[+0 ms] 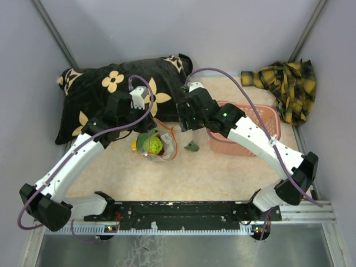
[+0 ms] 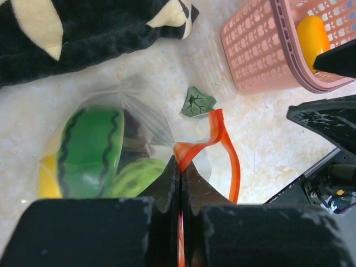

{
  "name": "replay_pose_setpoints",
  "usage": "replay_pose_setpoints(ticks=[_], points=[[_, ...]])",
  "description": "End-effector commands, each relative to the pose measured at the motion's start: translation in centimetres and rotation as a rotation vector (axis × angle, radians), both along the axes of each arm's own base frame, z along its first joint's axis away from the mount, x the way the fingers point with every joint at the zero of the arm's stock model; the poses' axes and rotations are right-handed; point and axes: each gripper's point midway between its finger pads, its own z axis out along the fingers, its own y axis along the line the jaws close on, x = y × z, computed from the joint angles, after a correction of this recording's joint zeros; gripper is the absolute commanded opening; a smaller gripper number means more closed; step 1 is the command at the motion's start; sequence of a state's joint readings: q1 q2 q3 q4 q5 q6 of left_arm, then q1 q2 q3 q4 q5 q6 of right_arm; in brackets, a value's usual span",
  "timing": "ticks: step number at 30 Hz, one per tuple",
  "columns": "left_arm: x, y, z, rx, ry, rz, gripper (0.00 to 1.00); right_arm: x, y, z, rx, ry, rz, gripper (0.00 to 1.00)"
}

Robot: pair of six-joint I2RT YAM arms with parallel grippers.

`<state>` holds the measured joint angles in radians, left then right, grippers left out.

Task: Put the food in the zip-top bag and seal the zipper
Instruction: Pick up the fake fruit from the bin.

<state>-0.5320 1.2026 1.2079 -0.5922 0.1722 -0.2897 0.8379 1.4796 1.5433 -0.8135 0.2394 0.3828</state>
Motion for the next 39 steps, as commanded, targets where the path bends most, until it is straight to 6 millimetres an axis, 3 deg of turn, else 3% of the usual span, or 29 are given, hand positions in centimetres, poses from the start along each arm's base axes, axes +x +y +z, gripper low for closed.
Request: replay_pose_setpoints(ticks=[1, 11, 20, 31, 39], points=[[0.4, -0.3, 0.6, -0.019, -0.032, -0.017, 0.00, 0.3, -1.9, 3.4, 0.062, -0.101, -0.018, 0.68], [0.3, -0.5, -0.3, -0.011, -0.016, -0.024, 0.00, 1.7, -11.7, 1.0, -0.107, -0.118, -0.280, 0.83], [0.4, -0.4, -0.8, -0.002, -0.009, -0.024, 0.00, 1.8, -20.1, -4.7, -0.202, 0.024, -0.528, 0.84], [0.3, -0.5, -1.0, -0.002, -0.002, -0.028, 0.00, 1.3, -26.3, -9.7, -0.317, 0.151, -0.699, 0.87], [0.3, -0.5, -1.0, -0.003, -0.004, -0.027, 0.00, 2.5, -28.5, -13.4, -0.377, 0.202, -0.758, 0.87]])
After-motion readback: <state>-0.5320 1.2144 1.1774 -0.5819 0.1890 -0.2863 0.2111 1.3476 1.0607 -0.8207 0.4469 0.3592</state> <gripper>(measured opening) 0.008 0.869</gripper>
